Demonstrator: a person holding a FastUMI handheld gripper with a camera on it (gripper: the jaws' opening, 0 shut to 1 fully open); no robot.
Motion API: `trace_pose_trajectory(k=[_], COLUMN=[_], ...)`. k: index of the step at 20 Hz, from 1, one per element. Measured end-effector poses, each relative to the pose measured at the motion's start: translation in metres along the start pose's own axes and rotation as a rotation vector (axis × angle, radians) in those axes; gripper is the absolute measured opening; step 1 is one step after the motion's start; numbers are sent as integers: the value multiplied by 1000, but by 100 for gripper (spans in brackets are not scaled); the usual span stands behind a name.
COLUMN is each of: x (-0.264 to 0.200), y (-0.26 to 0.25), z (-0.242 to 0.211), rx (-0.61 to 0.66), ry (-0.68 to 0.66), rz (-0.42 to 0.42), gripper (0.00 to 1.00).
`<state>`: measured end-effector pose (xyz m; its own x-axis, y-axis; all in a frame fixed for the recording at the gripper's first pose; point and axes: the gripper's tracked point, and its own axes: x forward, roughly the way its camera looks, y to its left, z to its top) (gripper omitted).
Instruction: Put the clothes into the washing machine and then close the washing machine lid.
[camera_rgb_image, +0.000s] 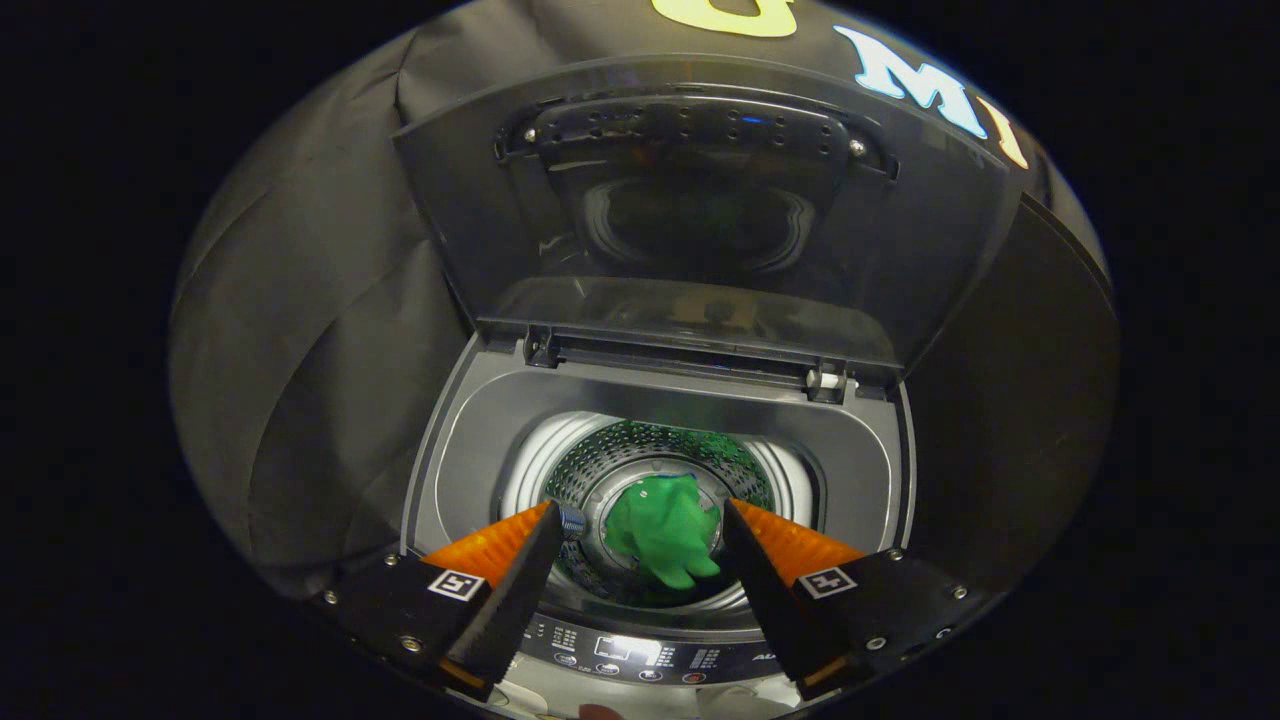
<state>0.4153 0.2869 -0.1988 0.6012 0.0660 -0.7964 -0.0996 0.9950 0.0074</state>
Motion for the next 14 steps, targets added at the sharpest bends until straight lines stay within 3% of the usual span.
trace_pose_trajectory(k=[3,6,14], x=[-11,-33,-121], y=[-10,-10,-40], z=[13,45,180], rx=[-8,29,121], ry=[-48,-146,-387], rz=[-60,-67,-134], gripper=[98,98,97])
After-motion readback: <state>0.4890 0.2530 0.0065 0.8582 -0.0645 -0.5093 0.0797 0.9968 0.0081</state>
